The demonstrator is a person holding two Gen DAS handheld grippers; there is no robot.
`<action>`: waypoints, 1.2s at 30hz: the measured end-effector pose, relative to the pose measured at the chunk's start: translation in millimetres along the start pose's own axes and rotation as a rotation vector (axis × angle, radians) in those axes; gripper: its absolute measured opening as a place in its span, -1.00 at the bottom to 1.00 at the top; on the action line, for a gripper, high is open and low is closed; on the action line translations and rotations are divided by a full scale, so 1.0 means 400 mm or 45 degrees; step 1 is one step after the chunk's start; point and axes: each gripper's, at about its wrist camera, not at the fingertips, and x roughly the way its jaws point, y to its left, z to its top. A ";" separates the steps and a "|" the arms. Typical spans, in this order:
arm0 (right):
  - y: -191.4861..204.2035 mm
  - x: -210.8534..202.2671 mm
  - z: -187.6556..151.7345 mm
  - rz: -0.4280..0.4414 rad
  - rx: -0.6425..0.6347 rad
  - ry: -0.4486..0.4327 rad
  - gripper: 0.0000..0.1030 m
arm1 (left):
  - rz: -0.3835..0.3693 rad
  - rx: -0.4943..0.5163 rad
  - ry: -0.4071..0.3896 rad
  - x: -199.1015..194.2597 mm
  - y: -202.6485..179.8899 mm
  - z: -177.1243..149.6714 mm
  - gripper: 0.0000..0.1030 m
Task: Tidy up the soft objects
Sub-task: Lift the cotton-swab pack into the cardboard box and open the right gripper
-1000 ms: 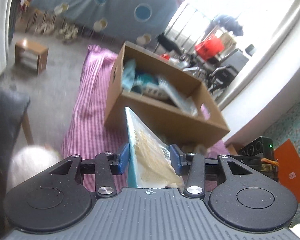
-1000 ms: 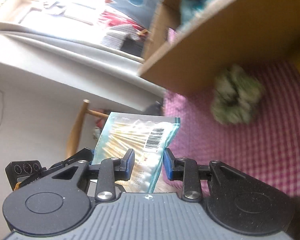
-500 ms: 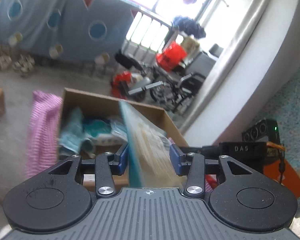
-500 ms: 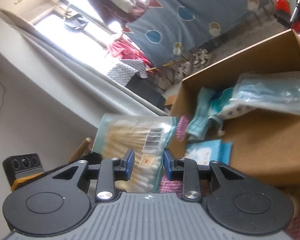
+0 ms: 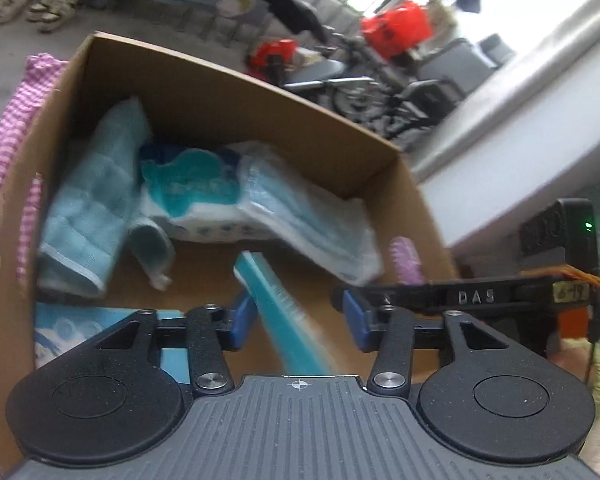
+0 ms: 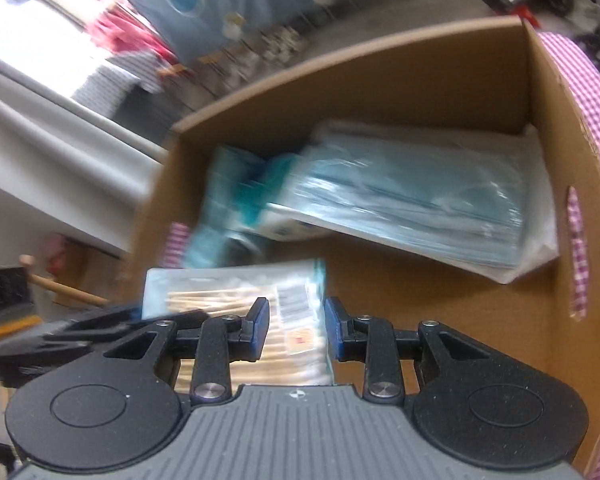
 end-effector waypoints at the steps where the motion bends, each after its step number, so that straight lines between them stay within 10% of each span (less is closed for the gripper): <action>1: -0.008 0.017 0.005 -0.036 0.002 0.023 -0.36 | 0.034 0.022 -0.026 -0.006 0.000 -0.002 0.15; 16: 0.106 0.057 0.023 -0.126 -0.338 0.115 -0.20 | 0.120 -0.024 -0.418 -0.324 0.062 -0.069 0.95; 24: 0.192 0.249 0.011 -0.230 -0.567 0.488 -0.15 | 0.155 -0.110 -0.496 -0.420 0.123 -0.135 0.99; 36: 0.104 0.220 0.005 -0.461 -0.489 0.519 0.28 | 0.199 -0.209 -0.461 -0.442 0.207 -0.219 0.99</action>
